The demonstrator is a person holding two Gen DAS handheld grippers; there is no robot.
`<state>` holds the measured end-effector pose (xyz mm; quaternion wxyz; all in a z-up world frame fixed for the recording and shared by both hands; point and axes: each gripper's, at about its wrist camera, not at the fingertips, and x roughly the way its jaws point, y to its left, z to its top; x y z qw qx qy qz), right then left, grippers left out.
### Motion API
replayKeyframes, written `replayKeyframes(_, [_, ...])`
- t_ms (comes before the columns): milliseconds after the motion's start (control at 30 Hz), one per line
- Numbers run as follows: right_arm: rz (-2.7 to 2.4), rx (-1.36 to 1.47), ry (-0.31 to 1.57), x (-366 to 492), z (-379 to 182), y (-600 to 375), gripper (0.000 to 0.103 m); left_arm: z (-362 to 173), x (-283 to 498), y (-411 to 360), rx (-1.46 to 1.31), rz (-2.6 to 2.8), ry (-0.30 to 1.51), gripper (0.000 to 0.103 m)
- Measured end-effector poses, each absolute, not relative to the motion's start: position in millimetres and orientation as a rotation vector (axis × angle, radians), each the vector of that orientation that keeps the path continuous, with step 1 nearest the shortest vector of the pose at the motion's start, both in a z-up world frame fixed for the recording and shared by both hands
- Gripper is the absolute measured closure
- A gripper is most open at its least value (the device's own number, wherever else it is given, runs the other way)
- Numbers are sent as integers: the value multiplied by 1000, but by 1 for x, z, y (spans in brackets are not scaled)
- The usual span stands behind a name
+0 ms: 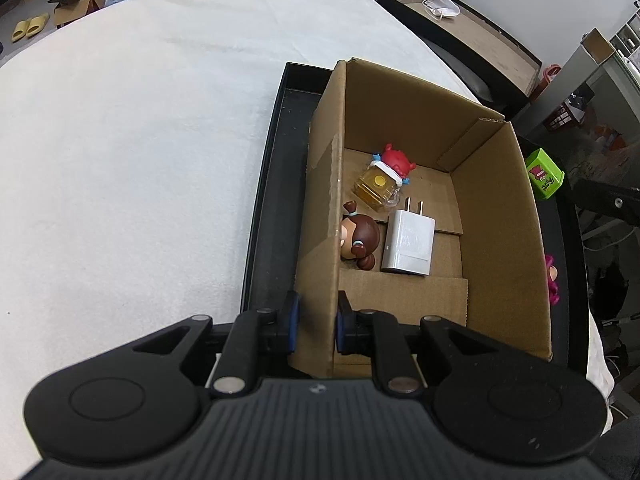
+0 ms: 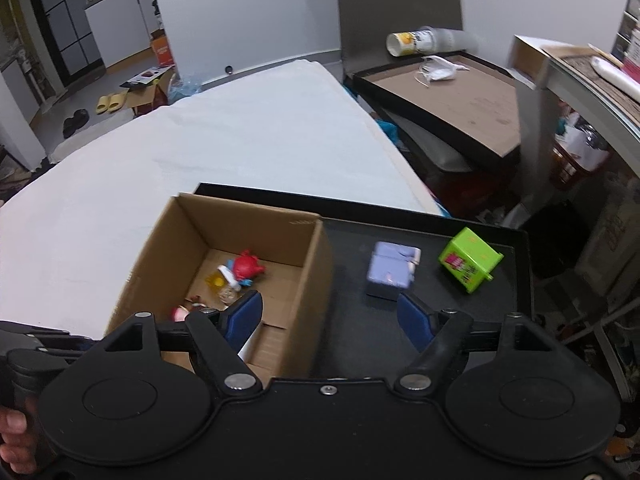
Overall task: Organize rigid objects
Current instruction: 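Move the right gripper back to the pink pig figure on the tray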
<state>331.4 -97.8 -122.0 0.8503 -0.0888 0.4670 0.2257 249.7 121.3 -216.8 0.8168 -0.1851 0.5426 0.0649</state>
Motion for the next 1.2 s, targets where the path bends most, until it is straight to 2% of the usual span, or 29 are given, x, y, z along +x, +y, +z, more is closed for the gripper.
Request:
replayKeyframes(733, [373, -159, 1049, 342, -163, -167, 23, -218, 254, 114, -355, 174, 1180, 87])
replayKeyframes(1033, [374, -199, 1067, 338, -188, -176, 23, -223, 254, 110, -338, 191, 1198, 87])
replayKeyframes(1200, [392, -223, 1064, 337, -195, -176, 27, -226, 255, 108, -334, 202, 1208, 87])
